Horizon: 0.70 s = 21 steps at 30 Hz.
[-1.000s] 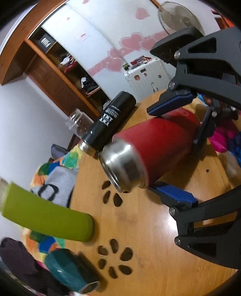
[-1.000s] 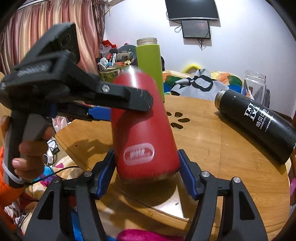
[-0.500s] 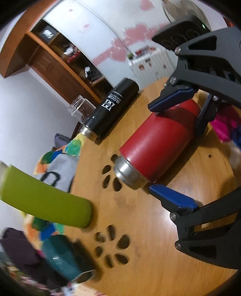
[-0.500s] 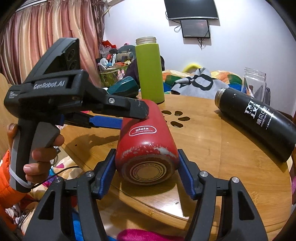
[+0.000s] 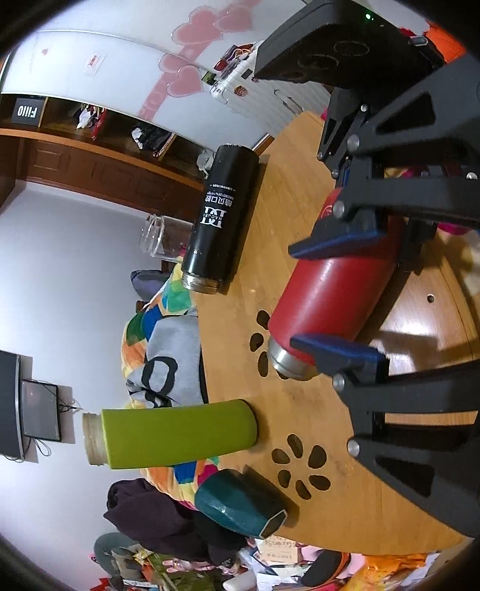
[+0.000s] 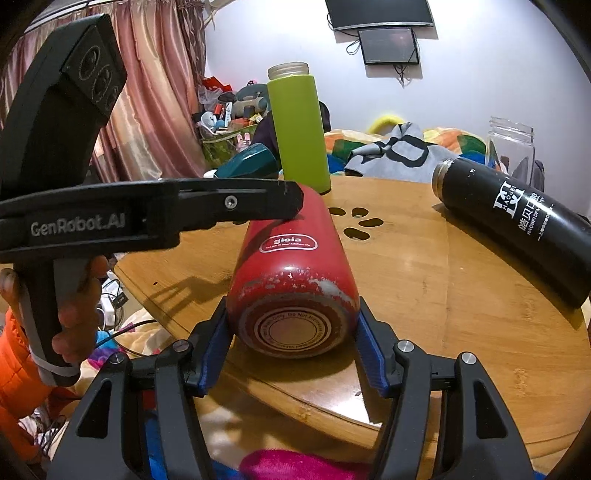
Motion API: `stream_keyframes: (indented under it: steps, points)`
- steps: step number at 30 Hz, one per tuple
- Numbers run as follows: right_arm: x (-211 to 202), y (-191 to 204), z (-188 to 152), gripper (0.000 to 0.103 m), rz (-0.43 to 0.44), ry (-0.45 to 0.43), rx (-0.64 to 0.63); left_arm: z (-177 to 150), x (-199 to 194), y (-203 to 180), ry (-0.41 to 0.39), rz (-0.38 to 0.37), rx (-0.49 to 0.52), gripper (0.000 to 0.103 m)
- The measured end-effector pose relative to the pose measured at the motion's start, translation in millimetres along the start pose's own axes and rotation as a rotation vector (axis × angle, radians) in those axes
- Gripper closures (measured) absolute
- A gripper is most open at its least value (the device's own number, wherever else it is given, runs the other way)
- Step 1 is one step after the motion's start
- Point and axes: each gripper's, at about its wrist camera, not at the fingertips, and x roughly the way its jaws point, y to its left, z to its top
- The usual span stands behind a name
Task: Flip cup upside down
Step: 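Lift the red cup with the left tool and tip it onto its side, then rotate the left tool to stand the red cup rim-down on the table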
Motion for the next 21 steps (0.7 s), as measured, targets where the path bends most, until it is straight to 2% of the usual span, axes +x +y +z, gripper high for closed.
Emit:
stream_keyframes:
  steps: [8, 14, 21]
  points:
    - [-30, 11, 16, 0.045, -0.042, -0.097, -0.032, 7, -16, 1, -0.054, 0.018, 0.013, 0.081]
    - [-39, 18, 36, 0.046, -0.054, -0.153, -0.063, 14, -20, 12, -0.077, 0.01, -0.014, 0.086]
    - [-26, 19, 54, 0.046, -0.07, -0.151, -0.067, 19, -17, 27, -0.082, -0.003, -0.059, 0.088]
